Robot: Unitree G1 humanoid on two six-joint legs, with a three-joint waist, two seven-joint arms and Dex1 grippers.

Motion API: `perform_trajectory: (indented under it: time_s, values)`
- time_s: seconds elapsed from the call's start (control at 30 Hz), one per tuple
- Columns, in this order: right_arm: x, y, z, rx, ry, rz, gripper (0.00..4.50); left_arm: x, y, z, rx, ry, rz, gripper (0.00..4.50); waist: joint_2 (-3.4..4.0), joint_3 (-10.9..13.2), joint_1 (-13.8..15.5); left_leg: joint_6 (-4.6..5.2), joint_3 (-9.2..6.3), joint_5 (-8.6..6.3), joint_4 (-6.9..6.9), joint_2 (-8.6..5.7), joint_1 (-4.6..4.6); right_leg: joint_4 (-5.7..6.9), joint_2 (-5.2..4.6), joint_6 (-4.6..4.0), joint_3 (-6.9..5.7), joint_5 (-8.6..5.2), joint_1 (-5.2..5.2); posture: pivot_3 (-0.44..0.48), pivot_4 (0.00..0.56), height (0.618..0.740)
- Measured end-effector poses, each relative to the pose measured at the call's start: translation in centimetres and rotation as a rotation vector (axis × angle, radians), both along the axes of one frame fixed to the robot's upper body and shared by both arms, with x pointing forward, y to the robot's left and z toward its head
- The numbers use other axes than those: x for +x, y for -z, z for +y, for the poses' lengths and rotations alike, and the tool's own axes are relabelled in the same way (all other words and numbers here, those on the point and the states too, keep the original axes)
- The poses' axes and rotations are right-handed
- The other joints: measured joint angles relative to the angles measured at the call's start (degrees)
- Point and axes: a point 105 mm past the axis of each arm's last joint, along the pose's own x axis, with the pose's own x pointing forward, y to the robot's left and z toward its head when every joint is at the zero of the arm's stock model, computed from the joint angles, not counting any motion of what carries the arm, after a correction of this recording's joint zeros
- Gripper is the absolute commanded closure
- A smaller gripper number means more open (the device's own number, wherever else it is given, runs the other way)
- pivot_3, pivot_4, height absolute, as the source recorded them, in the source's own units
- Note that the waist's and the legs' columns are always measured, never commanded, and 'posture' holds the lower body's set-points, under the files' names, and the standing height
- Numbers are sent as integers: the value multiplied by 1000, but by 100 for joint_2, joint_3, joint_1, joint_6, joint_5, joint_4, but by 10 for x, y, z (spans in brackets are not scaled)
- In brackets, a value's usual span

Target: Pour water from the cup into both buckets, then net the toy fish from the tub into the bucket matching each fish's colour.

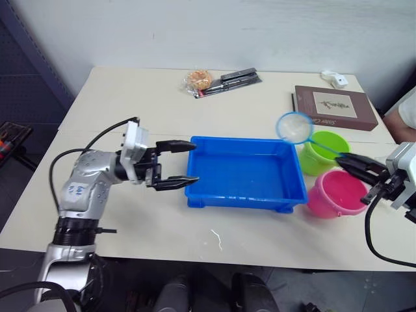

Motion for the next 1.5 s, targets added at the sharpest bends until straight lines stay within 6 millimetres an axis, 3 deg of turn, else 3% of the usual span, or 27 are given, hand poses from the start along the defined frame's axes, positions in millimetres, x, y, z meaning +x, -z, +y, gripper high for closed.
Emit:
perform_trajectory:
  time_s: [0.1, 0.17, 0.33, 0.53, 0.67, 0.7, 0.9, 1.0, 1.17, 1.3, 1.43, 1.5]
  values:
    - [-19, 35, 36, -106, -209, 95, 4500, -23, 24, 23, 136, 50, 41, 52, -3, -2, -7, 0, 1, -1, -11, 0, 5, -9, 2, -1, 0, -1, 3, 0, 150, 738]
    - [-27, 62, 52, -91, -288, 176, 4500, -35, 36, 27, 168, 79, 86, 52, -4, 0, 1, 5, 4, -3, -4, -4, 1, -6, -4, -1, 4, -1, 0, 0, 150, 738]
    - [-37, 97, 84, -111, -435, 215, 4500, -58, 43, 31, 238, 129, 97, 52, -11, -2, 0, 7, -7, -6, -1, -3, 1, -8, -9, -4, 19, -2, 3, 0, 150, 738]
    - [-22, 149, 94, -208, -470, 247, 4500, -69, 54, 35, 246, 104, 142, 52, -12, -3, -43, 6, 1, -6, -2, -3, 6, -10, -5, -10, 33, -5, -2, 0, 150, 738]
    - [-12, 169, 101, -209, -486, 247, 4500, -73, 57, 35, 253, 88, 154, 52, -11, -2, -113, 4, 1, -6, -6, -1, 5, 7, -7, -14, 34, -8, -7, 0, 150, 738]
    - [-10, 170, 102, -204, -488, 247, 4091, -73, 57, 36, 254, 82, 154, 17, -11, -2, -115, 4, 1, -6, -6, -2, 5, 10, -8, -15, 34, -8, -7, 0, 150, 738]
    - [-9, 169, 103, -211, -535, 238, 1411, -71, 56, 40, 268, 51, 158, 0, -10, -2, -133, 3, 1, -7, -5, -1, 7, 10, -8, -14, 34, -8, -7, 0, 150, 738]
    - [-7, 153, 107, -160, -545, 191, 34, -72, 59, 42, 276, 42, 172, 0, -9, -1, -132, 1, 0, -8, -6, 0, 6, 10, -9, -15, 36, -8, -7, 0, 150, 738]
    - [-23, 103, 87, -115, -549, 126, 34, -80, 69, 53, 283, -14, 212, 0, -2, 3, -113, -2, -12, -10, -8, 3, 4, -7, -21, -15, 42, -8, 1, 0, 150, 738]
    - [-47, 78, 65, -115, -499, 143, 34, -79, 76, 67, 304, -128, 195, 0, -3, 3, -79, -6, -19, -12, -11, 8, 8, -19, -29, -17, 41, -9, 7, 0, 150, 738]
    - [-56, 46, 32, -187, -391, 79, 34, -66, 79, 92, 309, -282, 226, 0, -4, 2, -45, -5, -12, -13, -11, 7, 21, -20, -19, -17, 44, -9, 12, 0, 150, 738]
    - [-65, 34, 3, -253, -335, 64, 34, -51, 80, 98, 338, -322, 178, 0, -3, 2, 6, 1, -8, -16, -11, 3, 23, -22, -8, -17, 43, -9, 15, 0, 150, 738]
